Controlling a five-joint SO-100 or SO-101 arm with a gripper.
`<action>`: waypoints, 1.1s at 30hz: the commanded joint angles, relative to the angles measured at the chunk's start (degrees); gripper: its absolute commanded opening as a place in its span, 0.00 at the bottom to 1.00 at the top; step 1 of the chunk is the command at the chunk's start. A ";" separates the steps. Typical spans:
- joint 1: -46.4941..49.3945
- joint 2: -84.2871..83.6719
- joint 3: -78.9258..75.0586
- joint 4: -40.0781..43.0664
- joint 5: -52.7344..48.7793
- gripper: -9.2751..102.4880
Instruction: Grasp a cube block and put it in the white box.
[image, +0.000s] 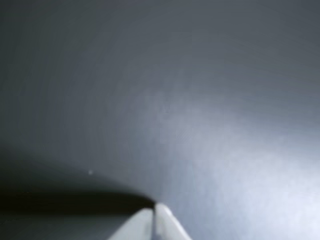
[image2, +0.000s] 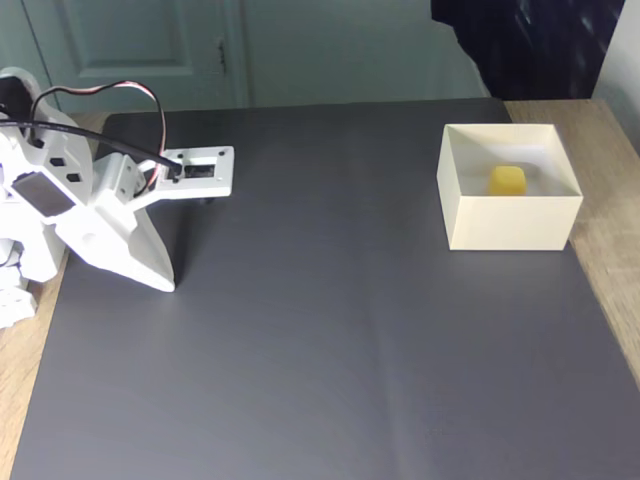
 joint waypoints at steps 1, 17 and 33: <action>0.18 0.44 -0.09 0.62 0.26 0.08; 0.88 0.44 -0.09 0.70 0.09 0.09; 0.88 0.44 -0.09 0.70 0.09 0.09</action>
